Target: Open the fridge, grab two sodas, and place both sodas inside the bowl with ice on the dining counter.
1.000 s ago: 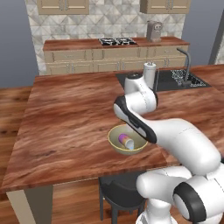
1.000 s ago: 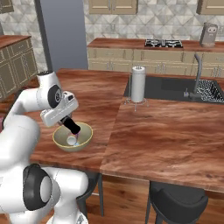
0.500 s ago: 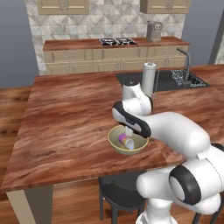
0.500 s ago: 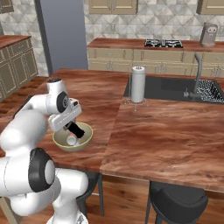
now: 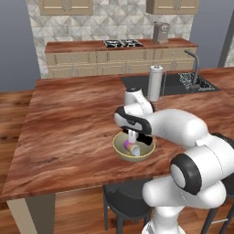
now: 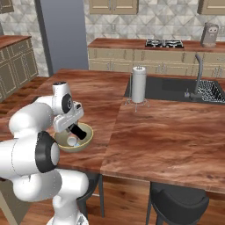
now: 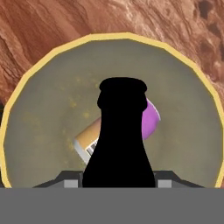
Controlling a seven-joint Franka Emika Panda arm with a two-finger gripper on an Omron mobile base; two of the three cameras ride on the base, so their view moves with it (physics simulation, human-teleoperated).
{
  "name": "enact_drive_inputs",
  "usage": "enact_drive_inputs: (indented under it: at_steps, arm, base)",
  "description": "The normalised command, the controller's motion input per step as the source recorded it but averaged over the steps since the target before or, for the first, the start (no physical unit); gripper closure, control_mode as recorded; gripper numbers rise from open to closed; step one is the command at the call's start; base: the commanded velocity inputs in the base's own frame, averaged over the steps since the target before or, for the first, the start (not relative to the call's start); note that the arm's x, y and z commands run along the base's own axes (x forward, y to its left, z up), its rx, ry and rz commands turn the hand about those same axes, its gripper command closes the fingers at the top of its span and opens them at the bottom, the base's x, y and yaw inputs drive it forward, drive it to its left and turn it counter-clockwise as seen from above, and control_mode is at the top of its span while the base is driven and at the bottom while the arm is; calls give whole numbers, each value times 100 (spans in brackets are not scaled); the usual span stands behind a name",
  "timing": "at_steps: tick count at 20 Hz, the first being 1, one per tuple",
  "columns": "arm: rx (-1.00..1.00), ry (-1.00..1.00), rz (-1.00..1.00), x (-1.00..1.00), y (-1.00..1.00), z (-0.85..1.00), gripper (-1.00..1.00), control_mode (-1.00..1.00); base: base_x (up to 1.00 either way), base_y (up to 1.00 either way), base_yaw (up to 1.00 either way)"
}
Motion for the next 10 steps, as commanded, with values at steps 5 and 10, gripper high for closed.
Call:
enact_drive_inputs:
  at_steps: [5,10]
  arm:
    - [0,6,0,13,21,-16,100,-100]
    - [0,3,3,1,3,-11,100,-100]
  base:
    - [0,0,0]
    - [0,0,0]
